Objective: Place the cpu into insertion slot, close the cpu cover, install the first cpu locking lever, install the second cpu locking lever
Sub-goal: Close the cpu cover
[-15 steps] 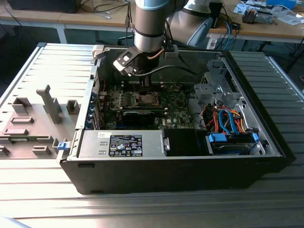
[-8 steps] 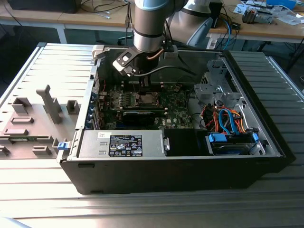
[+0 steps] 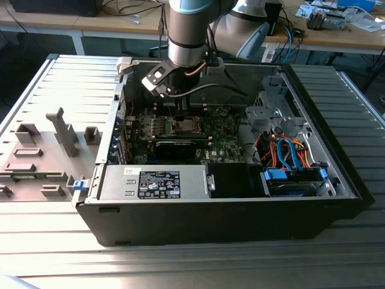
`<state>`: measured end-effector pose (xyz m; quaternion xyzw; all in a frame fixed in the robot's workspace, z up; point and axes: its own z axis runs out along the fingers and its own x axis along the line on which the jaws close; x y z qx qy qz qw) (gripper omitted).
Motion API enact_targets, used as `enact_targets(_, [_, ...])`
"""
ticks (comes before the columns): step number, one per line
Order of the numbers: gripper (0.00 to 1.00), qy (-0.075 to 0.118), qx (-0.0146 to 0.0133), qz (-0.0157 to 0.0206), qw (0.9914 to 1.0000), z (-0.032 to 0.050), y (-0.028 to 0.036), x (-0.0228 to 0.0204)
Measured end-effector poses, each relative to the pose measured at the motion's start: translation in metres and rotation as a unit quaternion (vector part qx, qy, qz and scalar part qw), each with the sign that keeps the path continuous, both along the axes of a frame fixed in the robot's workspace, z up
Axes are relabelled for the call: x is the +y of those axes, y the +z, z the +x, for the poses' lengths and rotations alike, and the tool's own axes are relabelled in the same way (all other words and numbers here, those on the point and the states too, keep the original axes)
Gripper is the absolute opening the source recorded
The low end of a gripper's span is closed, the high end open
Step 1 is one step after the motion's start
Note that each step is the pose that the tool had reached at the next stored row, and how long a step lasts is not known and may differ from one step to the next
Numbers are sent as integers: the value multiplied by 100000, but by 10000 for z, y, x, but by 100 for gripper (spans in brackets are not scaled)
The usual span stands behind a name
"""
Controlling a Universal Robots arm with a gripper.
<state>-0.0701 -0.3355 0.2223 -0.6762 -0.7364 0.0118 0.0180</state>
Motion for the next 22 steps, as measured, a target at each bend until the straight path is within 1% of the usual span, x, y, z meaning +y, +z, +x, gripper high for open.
enact_targets(10, [11,2,-4,4,100000,-21,-27,0])
enact_targets(15, [11,61,-1,0,100000,-24,-87,0])
enact_targets(17, [11,134,0,-9,100000,-24,-119,0])
enact_targets(22, [11,200,3,-14,100000,-24,-157,0])
